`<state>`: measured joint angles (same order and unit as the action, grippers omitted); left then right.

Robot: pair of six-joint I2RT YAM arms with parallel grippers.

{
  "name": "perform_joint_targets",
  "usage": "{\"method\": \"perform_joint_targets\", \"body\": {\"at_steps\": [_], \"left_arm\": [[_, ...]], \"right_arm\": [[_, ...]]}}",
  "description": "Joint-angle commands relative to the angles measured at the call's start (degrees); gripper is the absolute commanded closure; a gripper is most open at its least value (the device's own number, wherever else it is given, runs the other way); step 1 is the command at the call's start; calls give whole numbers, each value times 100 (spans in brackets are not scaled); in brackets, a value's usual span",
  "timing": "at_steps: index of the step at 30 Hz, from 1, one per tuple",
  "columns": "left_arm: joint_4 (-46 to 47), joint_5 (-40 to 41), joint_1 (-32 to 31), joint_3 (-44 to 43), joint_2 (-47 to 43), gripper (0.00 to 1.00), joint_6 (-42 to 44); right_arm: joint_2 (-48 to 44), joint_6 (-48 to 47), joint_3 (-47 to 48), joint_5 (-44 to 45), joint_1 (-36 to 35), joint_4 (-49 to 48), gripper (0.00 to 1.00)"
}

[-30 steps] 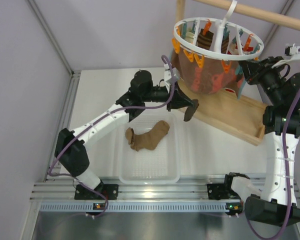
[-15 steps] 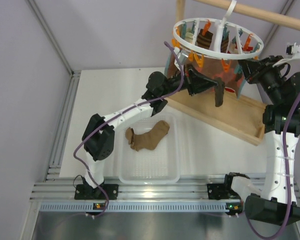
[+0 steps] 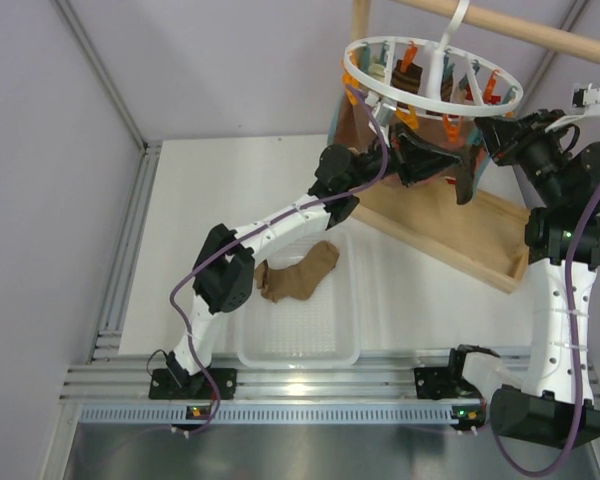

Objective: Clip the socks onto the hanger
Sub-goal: Clamp the sock onto the hanger.

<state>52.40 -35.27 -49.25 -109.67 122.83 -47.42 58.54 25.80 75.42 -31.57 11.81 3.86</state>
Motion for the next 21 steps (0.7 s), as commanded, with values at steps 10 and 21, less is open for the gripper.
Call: {"method": "perform_joint_targets", "body": {"at_steps": [10, 21], "left_arm": [[200, 477, 91, -301, -48, 100, -110], [-19, 679, 179, -310, -31, 100, -391]], "right_arm": [[25, 109, 96, -60, 40, -175, 100], [43, 223, 70, -112, 93, -272, 100]]}}
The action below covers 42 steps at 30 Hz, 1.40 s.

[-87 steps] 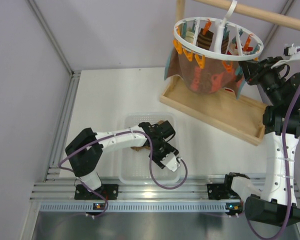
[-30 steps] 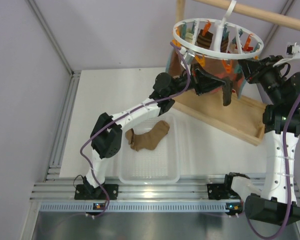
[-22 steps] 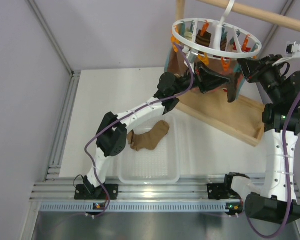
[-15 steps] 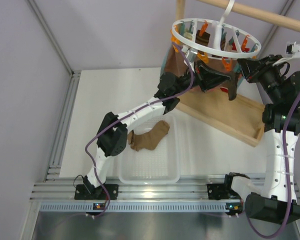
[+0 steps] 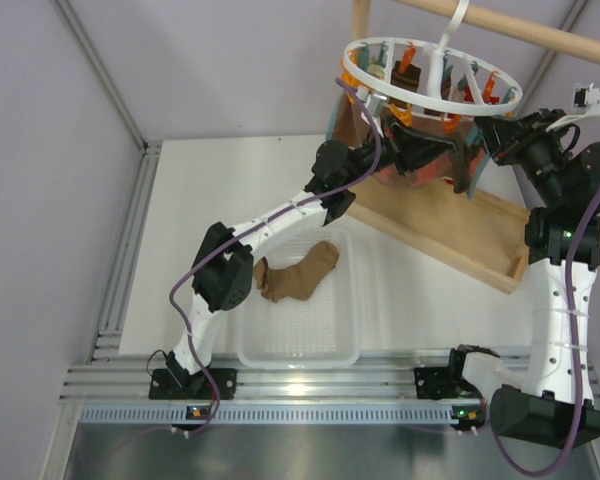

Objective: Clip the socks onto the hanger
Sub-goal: Clamp the sock onto the hanger.

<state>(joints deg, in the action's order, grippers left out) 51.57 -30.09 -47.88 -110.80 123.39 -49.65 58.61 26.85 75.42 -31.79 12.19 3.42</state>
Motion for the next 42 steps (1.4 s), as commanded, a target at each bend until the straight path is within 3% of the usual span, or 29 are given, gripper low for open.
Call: {"method": "perform_joint_targets", "body": {"at_steps": [1, 42], "left_arm": [[37, 170, 50, -187, -96, 100, -238], [529, -568, 182, -846, 396, 100, -1328]], "right_arm": [[37, 127, 70, -90, 56, -245, 100], [19, 716, -326, -908, 223, -1282, 100]]}}
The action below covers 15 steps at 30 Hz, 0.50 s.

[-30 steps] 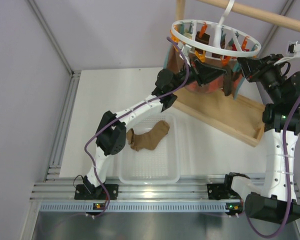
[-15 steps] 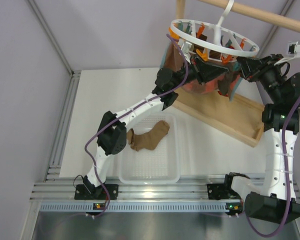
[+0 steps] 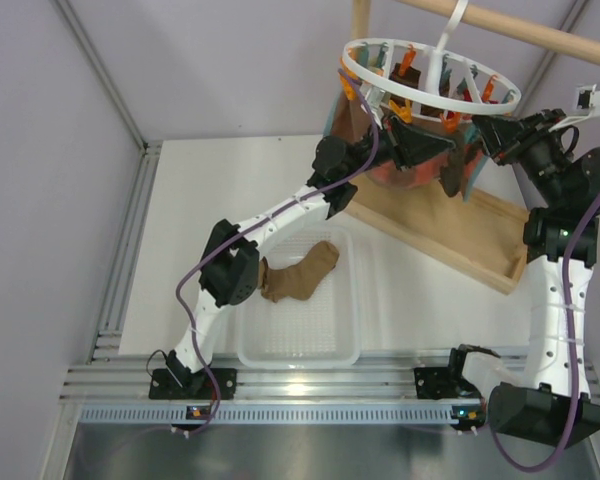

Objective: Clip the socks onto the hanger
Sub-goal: Clamp the sock onto the hanger.

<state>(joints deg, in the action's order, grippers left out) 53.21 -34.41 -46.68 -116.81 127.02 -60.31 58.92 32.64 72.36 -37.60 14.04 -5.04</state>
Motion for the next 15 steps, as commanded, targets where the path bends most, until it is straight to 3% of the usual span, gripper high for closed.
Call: {"method": "perform_joint_targets", "body": {"at_steps": [1, 15], "left_arm": [[374, -144, 71, -237, 51, 100, -279], [620, -311, 62, -596, 121, 100, -551]], "right_arm": [[-12, 146, -29, -344, 46, -454, 100], [41, 418, -117, -704, 99, -762, 100]]}}
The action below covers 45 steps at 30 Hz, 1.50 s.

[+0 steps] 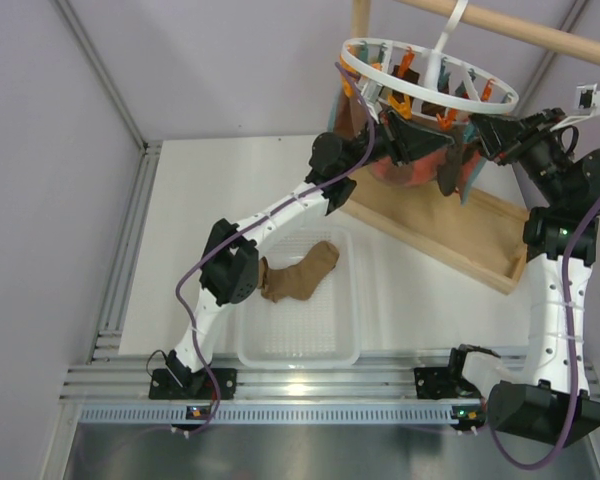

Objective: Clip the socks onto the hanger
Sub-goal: Clamp the sock onto the hanger.

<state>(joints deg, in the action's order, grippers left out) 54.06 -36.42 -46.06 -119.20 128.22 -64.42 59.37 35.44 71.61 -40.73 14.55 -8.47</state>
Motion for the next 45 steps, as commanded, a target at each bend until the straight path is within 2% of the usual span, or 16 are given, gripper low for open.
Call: {"method": "perform_joint_targets", "body": {"at_steps": [1, 12, 24, 36, 45], "left_arm": [[552, -128, -8, -367, 18, 100, -149], [465, -146, 1, -280, 18, 100, -80], [465, -198, 18, 362, -192, 100, 483], [403, -102, -122, -261, 106, 100, 703], [324, -128, -140, -262, 177, 100, 808]], "right_arm": [[21, 173, -42, -435, 40, -462, 100], [39, 499, -113, -673, 84, -849, 100], [48, 551, -33, -612, 189, -805, 100], [92, 727, -95, -594, 189, -779, 100], [92, 841, -95, -576, 180, -814, 100]]}}
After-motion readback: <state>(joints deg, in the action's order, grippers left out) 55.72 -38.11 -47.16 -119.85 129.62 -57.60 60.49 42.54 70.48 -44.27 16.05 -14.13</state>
